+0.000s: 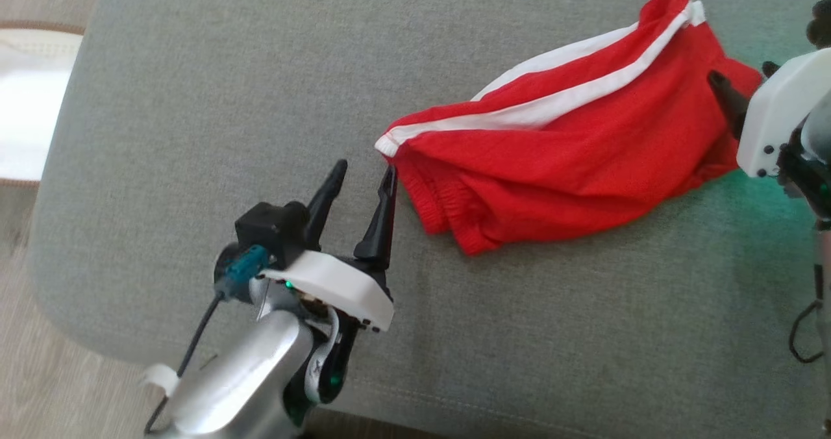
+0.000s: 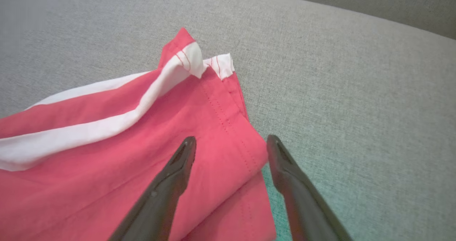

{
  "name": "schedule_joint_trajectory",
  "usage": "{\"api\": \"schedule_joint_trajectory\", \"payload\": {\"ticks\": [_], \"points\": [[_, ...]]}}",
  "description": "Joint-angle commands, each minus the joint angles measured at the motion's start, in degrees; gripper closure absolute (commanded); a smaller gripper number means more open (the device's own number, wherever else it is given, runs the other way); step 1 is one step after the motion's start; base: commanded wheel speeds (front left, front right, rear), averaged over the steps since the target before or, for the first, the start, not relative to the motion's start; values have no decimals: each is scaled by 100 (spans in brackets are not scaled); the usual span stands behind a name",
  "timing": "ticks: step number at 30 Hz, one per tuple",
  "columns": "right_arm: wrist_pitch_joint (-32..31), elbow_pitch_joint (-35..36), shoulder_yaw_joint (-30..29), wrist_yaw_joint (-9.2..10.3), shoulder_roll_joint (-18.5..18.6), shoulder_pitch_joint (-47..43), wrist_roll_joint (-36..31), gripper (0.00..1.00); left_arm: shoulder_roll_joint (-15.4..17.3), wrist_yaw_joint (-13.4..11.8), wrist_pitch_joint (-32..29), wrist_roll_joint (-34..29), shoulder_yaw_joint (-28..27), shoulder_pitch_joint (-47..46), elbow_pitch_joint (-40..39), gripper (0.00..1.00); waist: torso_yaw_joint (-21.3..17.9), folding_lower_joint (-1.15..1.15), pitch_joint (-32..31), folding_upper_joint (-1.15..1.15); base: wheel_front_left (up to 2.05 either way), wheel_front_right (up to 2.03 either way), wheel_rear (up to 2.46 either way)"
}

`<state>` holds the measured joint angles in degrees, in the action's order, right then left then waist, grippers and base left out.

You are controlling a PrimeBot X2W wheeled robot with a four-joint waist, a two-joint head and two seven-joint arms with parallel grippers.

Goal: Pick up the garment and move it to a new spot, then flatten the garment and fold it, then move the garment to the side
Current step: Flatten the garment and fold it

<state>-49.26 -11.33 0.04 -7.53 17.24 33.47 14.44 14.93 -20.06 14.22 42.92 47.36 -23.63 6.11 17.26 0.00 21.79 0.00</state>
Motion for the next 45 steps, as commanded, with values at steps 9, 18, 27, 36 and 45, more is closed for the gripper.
{"api": "schedule_joint_trajectory", "payload": {"ticks": [9,18,27,36,45], "points": [[-102,-441,114,4,-25,25,-208,0,-523,284,76,-1526,-981,366,-728,0,238,0,213,0,0,0,0],[581,-699,-424,4,-342,-80,507,100,-803,898,77,-2191,-1654,1160,-613,0,-137,0,-283,0,0,0,0],[1116,-775,-1419,4,44,-423,586,100,-985,1339,77,-2499,-2081,1894,-508,0,-369,0,-629,0,0,0,0],[1289,-138,-904,4,141,-555,853,100,-1133,1620,77,-2635,-2224,2111,-419,0,-383,0,-691,0,0,0,0],[1017,739,1284,4,-174,-750,1417,100,-1196,1782,77,-2671,-2215,2084,-249,0,-264,0,-695,0,0,0,0]]}}
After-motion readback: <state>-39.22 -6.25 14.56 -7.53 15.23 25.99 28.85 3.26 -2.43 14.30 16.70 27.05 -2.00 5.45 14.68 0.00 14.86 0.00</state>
